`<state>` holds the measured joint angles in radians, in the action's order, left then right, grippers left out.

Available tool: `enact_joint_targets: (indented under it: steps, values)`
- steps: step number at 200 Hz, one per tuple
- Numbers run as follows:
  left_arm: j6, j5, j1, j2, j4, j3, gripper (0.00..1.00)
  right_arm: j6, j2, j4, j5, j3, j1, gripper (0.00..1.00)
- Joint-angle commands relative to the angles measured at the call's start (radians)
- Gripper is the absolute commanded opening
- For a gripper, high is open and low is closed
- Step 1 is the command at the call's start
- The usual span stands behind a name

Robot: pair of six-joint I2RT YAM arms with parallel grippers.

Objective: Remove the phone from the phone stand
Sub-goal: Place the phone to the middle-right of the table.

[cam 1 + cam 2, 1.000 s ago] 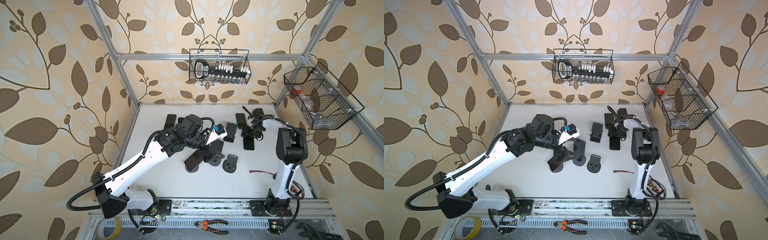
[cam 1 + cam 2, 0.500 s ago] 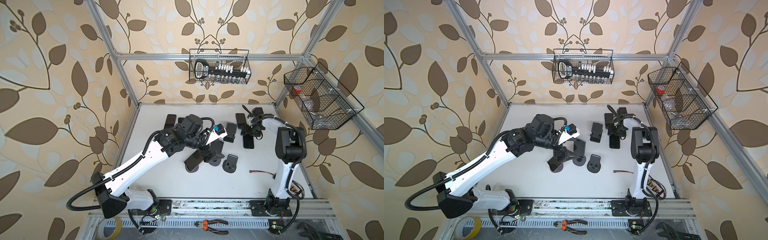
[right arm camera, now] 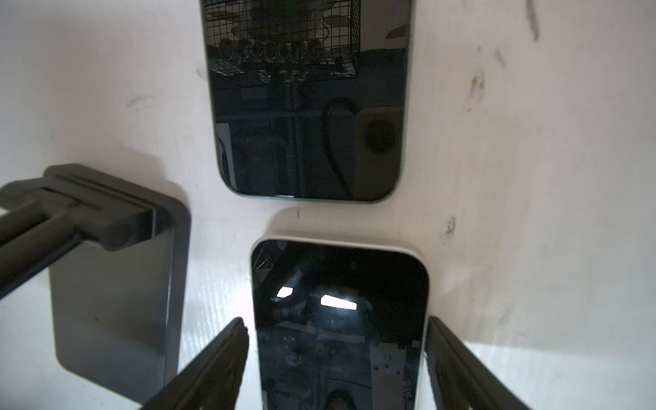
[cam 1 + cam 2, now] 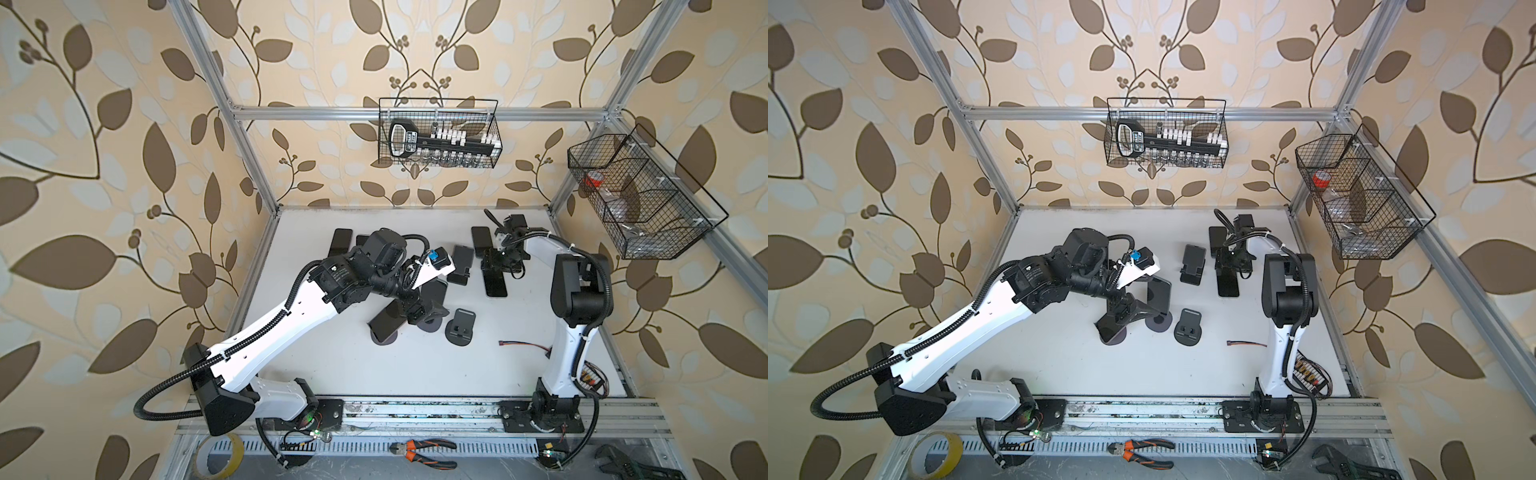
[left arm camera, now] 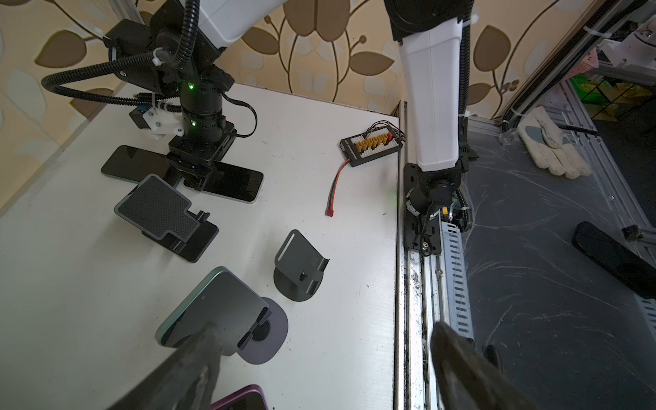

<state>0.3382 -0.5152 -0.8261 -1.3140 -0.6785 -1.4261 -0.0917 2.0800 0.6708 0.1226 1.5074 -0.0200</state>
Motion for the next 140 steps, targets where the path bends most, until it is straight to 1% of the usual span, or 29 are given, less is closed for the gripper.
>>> enact_joint_targets:
  steps: [1,12,14,16,24,43,77,111,140]
  values:
    - [0.008,0.005,-0.010,0.022,0.000,-0.018,0.91,0.001,0.024,0.025,0.035,-0.018,0.000,0.80]
    - [0.010,0.021,-0.010,0.028,-0.003,-0.018,0.91,-0.003,0.012,0.025,0.040,-0.015,0.000,0.83]
    - [0.010,0.024,-0.010,0.030,-0.003,-0.019,0.91,-0.004,0.009,0.026,0.040,-0.015,-0.001,0.91]
    - [0.010,0.029,-0.010,0.031,-0.003,-0.018,0.91,-0.005,0.007,0.025,0.041,-0.014,0.000,0.93]
    - [0.011,0.046,-0.010,0.038,0.000,-0.017,0.91,-0.006,-0.005,0.026,0.049,-0.012,0.000,0.95]
    - [0.003,0.106,-0.010,0.065,0.028,0.004,0.91,-0.019,-0.039,0.026,0.068,-0.010,-0.003,0.96]
    - [-0.046,0.214,-0.010,0.148,0.126,0.102,0.92,-0.040,-0.118,0.028,0.054,-0.019,-0.004,0.97]
    - [-0.059,0.304,-0.010,0.200,0.148,0.154,0.92,-0.064,-0.194,0.026,0.054,-0.037,-0.003,0.97]
    - [-0.059,0.336,-0.010,0.235,0.166,0.177,0.92,-0.069,-0.245,0.037,0.057,-0.040,-0.003,0.97]
